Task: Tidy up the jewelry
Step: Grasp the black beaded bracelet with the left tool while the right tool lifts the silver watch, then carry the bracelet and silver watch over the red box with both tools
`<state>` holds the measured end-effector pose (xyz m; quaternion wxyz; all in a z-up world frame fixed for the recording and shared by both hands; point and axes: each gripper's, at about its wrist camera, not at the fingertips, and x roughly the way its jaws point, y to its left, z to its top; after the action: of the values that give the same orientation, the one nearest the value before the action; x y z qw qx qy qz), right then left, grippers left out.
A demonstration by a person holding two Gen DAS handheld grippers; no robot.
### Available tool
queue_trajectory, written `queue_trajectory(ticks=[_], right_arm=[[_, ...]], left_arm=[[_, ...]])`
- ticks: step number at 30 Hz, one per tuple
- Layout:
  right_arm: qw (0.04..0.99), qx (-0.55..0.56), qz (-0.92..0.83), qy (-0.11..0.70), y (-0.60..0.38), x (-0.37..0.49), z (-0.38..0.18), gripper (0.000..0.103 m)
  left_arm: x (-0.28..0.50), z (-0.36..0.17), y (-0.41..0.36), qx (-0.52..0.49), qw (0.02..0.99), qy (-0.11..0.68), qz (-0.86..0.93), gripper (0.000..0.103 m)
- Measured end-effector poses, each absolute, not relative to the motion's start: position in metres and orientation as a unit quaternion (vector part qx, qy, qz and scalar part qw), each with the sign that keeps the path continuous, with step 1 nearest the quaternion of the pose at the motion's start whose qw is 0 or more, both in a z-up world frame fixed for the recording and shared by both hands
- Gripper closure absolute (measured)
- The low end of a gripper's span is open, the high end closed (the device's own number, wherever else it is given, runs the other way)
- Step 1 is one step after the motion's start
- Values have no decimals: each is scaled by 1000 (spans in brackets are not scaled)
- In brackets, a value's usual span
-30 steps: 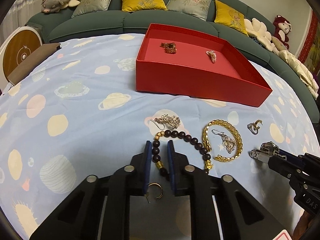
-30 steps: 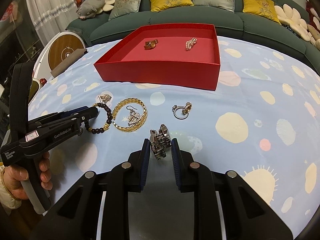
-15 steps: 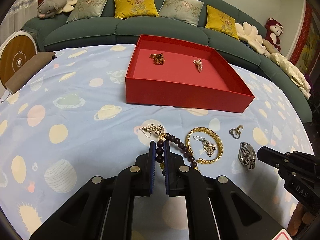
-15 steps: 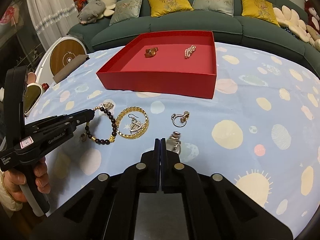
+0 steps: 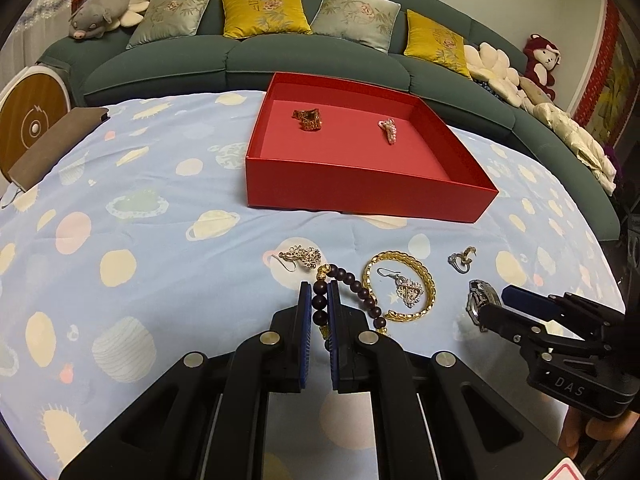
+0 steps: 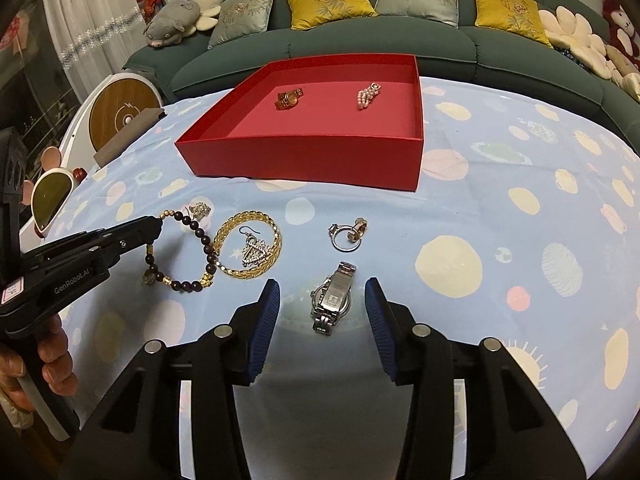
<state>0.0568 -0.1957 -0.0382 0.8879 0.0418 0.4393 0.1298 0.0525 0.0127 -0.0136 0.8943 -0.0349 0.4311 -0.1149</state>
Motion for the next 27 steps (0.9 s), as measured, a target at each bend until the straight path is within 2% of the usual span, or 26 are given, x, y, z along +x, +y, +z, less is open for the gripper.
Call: queue_trajectory(ticks=[8, 27], right_arm=[[881, 64, 123, 453, -203, 65, -47, 92], [903, 76, 133, 400, -207, 55, -7, 92]], left_arm=[[51, -9, 14, -40, 895, 427, -122, 98], [41, 40, 12, -65, 907, 381, -168, 98]])
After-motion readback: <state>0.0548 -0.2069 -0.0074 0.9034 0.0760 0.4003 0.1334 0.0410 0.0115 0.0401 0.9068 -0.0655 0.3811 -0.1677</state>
